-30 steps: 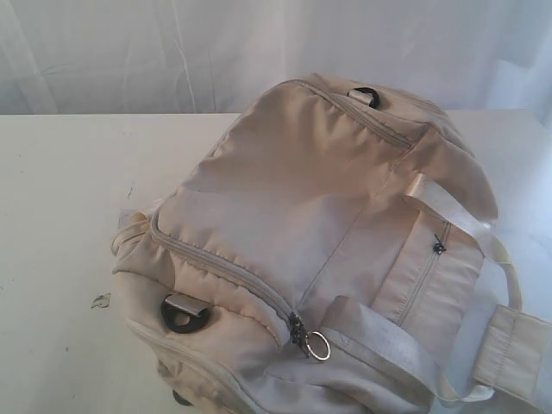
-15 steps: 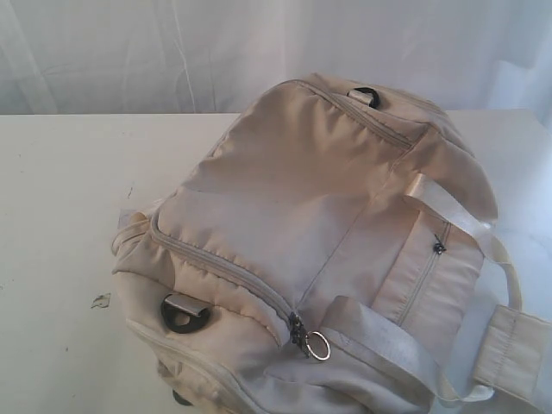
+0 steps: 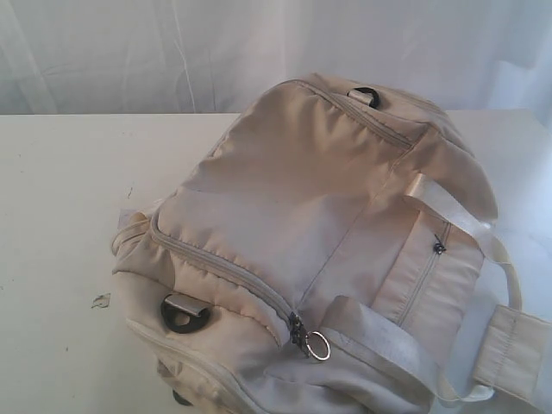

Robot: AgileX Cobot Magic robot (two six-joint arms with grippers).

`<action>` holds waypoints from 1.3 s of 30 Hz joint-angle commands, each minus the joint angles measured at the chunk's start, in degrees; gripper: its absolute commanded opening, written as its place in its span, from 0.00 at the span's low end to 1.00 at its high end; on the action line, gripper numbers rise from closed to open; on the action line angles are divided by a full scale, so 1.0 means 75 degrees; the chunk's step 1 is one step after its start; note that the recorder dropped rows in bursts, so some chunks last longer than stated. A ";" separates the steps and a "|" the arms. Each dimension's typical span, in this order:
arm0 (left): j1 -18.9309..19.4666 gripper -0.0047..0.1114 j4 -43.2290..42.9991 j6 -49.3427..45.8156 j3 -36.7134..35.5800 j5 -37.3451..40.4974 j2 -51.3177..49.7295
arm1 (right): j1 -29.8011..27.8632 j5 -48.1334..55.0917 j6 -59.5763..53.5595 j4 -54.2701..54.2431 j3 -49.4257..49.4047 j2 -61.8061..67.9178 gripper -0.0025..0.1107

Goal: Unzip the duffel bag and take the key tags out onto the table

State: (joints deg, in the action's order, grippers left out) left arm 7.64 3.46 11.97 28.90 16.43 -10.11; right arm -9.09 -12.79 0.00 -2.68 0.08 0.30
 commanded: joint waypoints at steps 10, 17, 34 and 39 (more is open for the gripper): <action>-0.0660 0.04 0.5395 -0.6138 0.0692 0.4688 -0.2234 | 0.0005 -0.0492 0.1132 -0.0055 -0.0011 -0.0040 0.02; -0.0660 0.04 0.6097 -0.7144 0.1597 0.6068 -0.3178 | 0.0005 0.2032 0.2214 -0.0067 0.0446 0.0161 0.02; -0.2286 0.04 0.6208 -0.8069 0.2907 0.7137 -0.5878 | 0.0005 0.7067 -0.2337 -0.3315 0.4109 0.4395 0.02; -0.2815 0.04 0.7048 -0.9837 0.2454 0.5997 -0.6142 | 0.0005 0.7554 -0.3309 -0.4131 0.4371 0.4620 0.02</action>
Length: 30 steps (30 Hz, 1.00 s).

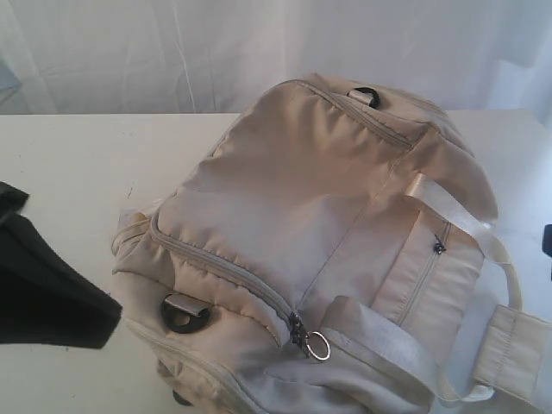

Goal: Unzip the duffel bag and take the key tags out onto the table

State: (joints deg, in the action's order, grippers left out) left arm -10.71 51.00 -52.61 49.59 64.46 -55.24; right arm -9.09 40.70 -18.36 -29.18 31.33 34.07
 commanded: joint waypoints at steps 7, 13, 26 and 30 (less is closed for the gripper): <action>-0.0849 0.11 0.0793 -0.3077 -0.0825 -0.1497 -0.0479 | 0.0005 0.1125 -0.0983 -0.0617 0.0363 0.0117 0.02; -0.1565 0.46 0.1268 -0.4008 -0.1031 -0.1835 -0.0845 | 0.0005 0.1192 -0.0983 -0.0617 0.0363 0.0117 0.02; -0.3562 0.63 -0.2584 -0.1724 -0.1031 -0.4662 -0.2393 | 0.0005 0.1255 -0.0983 -0.0645 0.0363 0.0117 0.02; -0.3582 0.50 -0.2600 -0.1441 -0.1031 -0.5140 -0.2609 | 0.0005 0.1255 -0.0983 -0.0645 0.0363 0.0117 0.02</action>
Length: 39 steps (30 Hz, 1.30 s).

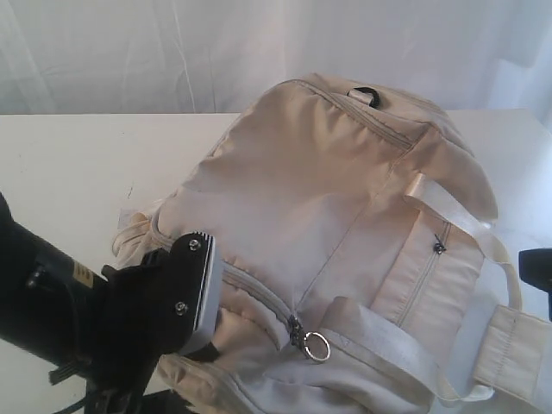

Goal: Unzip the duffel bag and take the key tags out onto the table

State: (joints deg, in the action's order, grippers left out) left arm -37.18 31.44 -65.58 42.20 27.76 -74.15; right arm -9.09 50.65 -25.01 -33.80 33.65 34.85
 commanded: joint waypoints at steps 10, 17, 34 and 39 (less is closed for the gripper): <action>-0.0007 0.04 -0.4292 0.3450 -0.0047 0.0885 -0.0094 | 0.0005 0.0144 -0.0096 -0.0030 0.0075 0.0013 0.02; -0.0007 0.04 -0.5561 0.5559 0.0244 0.1124 0.0101 | 0.0005 0.0215 -0.0096 -0.0030 0.0075 0.0013 0.02; -0.0789 0.64 0.0426 -0.0896 -0.0253 -0.1175 0.0498 | 0.0005 0.0100 -0.0096 -0.0030 0.0075 0.0013 0.02; -0.0924 0.58 0.0426 -0.0915 -0.0386 -0.1132 -0.0004 | 0.0005 0.0100 -0.0096 -0.0030 0.0075 0.0013 0.02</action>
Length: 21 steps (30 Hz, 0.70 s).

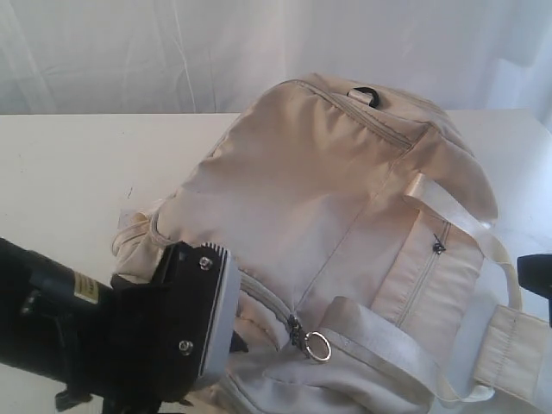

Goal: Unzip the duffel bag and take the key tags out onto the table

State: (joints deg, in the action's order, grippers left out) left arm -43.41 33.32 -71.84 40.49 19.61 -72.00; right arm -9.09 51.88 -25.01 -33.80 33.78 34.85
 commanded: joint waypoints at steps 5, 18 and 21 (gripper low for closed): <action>-0.0094 0.34 -0.0255 0.0041 -0.0196 -0.0089 -0.0453 | 0.0005 0.0060 -0.0096 -0.0030 0.0058 0.0013 0.02; -0.0078 0.04 -0.4187 0.2606 -0.0182 0.1749 -0.0438 | 0.0005 0.1090 -0.0032 -0.0030 0.0563 0.0810 0.02; -0.0078 0.04 -0.5605 0.3726 -0.0115 0.2671 -0.0438 | 0.0005 0.1251 -0.0032 -0.0030 0.0923 0.1398 0.02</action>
State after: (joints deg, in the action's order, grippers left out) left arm -43.80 1.93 -51.17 39.79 28.15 -75.37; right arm -9.09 60.08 -25.01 -33.80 38.29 41.73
